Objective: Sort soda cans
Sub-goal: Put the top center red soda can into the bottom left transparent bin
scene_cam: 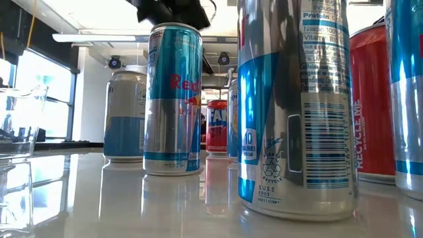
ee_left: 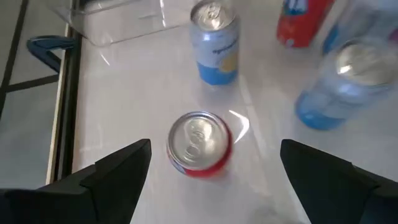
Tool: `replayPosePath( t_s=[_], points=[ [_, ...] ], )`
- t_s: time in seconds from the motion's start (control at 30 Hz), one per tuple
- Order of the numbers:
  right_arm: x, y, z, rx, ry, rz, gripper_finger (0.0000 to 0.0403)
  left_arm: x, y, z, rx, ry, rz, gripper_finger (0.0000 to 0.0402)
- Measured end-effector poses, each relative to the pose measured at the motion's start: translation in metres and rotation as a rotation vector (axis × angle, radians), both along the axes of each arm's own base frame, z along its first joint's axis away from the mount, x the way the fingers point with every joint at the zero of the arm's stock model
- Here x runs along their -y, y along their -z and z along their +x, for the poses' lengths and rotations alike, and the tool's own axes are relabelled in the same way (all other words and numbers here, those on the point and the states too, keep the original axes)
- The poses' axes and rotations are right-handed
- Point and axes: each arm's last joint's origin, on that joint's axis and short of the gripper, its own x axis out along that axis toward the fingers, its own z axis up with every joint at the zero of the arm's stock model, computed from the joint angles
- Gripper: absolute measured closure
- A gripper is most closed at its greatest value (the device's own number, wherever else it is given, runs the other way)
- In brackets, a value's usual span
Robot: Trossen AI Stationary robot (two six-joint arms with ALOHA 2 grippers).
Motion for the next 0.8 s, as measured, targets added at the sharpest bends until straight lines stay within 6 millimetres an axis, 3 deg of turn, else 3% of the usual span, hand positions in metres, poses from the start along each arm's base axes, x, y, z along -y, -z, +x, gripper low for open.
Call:
replayPosePath(
  t_s=[0.3, 0.47, 0.8],
  points=[
    [0.0, 0.0, 0.0, 0.0, 0.0, 0.0, 0.0403, -0.015, 0.041, 0.037, -0.085, -0.033, 0.005, 0.0048],
    [0.0, 0.0, 0.0, 0.0, 0.0, 0.0, 0.0403, -0.02, 0.05, 0.052, -0.123, -0.025, -0.036, 0.0048],
    [0.0, 0.0, 0.0, 0.0, 0.0, 0.0, 0.0403, -0.021, 0.071, 0.058, -0.199, -0.047, -0.075, 0.0048]
  ],
)
